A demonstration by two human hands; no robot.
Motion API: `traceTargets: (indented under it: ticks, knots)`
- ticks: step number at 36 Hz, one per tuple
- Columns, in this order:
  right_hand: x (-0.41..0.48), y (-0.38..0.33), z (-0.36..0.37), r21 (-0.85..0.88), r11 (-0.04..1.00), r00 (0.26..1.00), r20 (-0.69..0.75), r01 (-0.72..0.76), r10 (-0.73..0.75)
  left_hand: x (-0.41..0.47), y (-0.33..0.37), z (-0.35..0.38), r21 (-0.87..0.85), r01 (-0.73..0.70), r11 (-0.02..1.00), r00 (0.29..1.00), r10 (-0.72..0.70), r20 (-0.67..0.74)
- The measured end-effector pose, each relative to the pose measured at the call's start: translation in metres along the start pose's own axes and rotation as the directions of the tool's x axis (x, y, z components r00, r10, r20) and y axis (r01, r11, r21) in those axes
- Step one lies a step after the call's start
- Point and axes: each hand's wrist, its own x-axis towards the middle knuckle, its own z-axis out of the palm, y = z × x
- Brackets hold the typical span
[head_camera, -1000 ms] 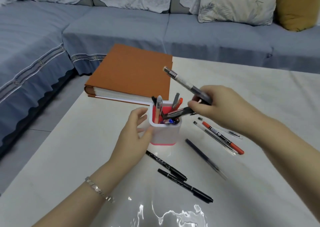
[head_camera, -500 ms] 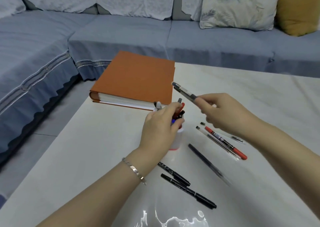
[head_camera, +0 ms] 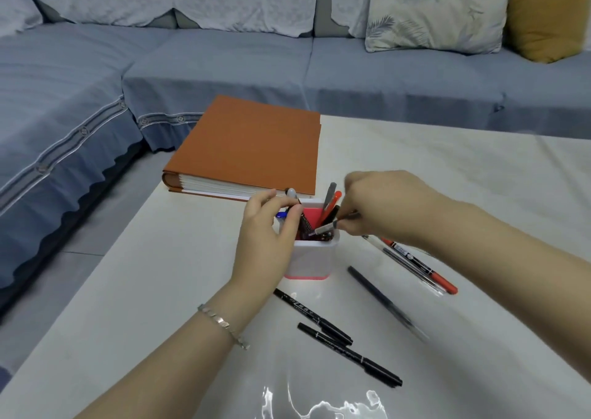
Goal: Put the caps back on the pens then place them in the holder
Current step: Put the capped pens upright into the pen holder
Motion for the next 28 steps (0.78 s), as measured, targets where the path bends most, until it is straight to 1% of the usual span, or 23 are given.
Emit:
traceTargets:
  ticks: [2,3,5,7,8,10,11,13,14,16,18,19,20,21,22,23,24,25,26,27,28]
  knots:
    - [0.012,-0.006,0.006,-0.024,0.998,0.997,-0.045,0.055,-0.056,-0.002,-0.001,-0.001,-0.039,0.047,0.998,0.996,-0.044,0.075]
    - [0.017,-0.008,0.013,0.022,0.998,0.991,-0.117,0.062,-0.059,-0.003,-0.001,-0.002,-0.076,0.071,0.995,0.992,-0.062,0.109]
    - [0.021,-0.01,0.027,0.159,0.983,0.948,-0.316,0.094,-0.04,-0.005,-0.001,-0.004,-0.109,0.089,0.99,0.986,-0.073,0.148]
    - [0.02,-0.012,0.044,0.278,0.955,0.908,-0.419,0.103,0.024,-0.007,-0.004,-0.005,-0.09,0.079,0.993,0.983,-0.063,0.17]
    - [0.02,-0.014,0.054,0.33,0.938,0.905,-0.422,0.103,0.049,-0.008,-0.004,-0.006,-0.085,0.068,0.994,0.983,-0.053,0.179]
    - [0.017,-0.019,0.071,0.454,0.888,0.932,-0.35,0.078,0.097,-0.01,-0.006,-0.006,-0.08,0.039,0.996,0.981,-0.023,0.195]
    - [0.013,-0.021,0.074,0.533,0.843,0.942,-0.313,0.071,0.119,-0.01,-0.007,-0.007,-0.075,0.026,0.997,0.978,-0.01,0.208]
    - [0.004,-0.019,0.076,0.646,0.757,0.942,-0.306,0.097,0.141,-0.01,-0.007,-0.008,-0.065,0.01,0.998,0.973,0.005,0.229]
    - [-0.002,-0.017,0.076,0.693,0.714,0.927,-0.327,0.103,0.183,-0.01,-0.006,-0.009,-0.062,0.009,0.998,0.972,0.005,0.236]
    - [-0.017,-0.012,0.077,0.76,0.646,0.866,-0.371,0.076,0.335,-0.013,-0.005,-0.01,-0.036,0.023,0.999,0.976,-0.015,0.218]
    - [-0.036,-0.004,0.084,0.765,0.643,0.82,-0.38,0.02,0.427,-0.021,-0.009,-0.01,0.064,-0.014,0.998,0.995,0.008,0.098]
    - [-0.046,0.001,0.09,0.747,0.664,0.823,-0.35,-0.042,0.446,-0.027,-0.012,-0.011,0.125,-0.077,0.989,0.997,0.075,0.023]
    - [-0.056,0.007,0.097,0.709,0.695,0.845,-0.292,-0.123,0.448,-0.033,-0.015,-0.012,0.182,-0.164,0.969,0.985,0.171,-0.021]
    - [-0.065,0.012,0.107,0.655,0.726,0.872,-0.209,-0.211,0.443,-0.038,-0.018,-0.012,0.231,-0.257,0.939,0.963,0.268,-0.018]
    - [-0.073,0.018,0.117,0.593,0.747,0.891,-0.106,-0.3,0.442,-0.042,-0.022,-0.012,0.264,-0.341,0.902,0.938,0.344,0.036]
    - [-0.08,0.021,0.126,0.537,0.75,0.891,0.006,-0.386,0.454,-0.046,-0.027,-0.011,0.281,-0.422,0.862,0.907,0.398,0.139]
    - [-0.086,0.023,0.133,0.496,0.737,0.875,0.108,-0.458,0.471,-0.048,-0.031,-0.009,0.277,-0.494,0.824,0.862,0.424,0.279]
    - [-0.092,0.024,0.138,0.47,0.721,0.855,0.184,-0.51,0.485,-0.05,-0.034,-0.007,0.26,-0.539,0.801,0.807,0.404,0.43]
    - [-0.096,0.024,0.143,0.452,0.709,0.839,0.234,-0.541,0.491,-0.052,-0.034,-0.004,0.247,-0.557,0.793,0.748,0.349,0.565]
    - [-0.1,0.023,0.146,0.435,0.714,0.835,0.258,-0.549,0.485,-0.055,-0.036,-0.002,0.246,-0.55,0.798,0.697,0.276,0.662]
    - [-0.102,0.021,0.149,0.422,0.728,0.842,0.258,-0.54,0.474,-0.058,-0.039,0.002,0.255,-0.537,0.804,0.662,0.214,0.718]
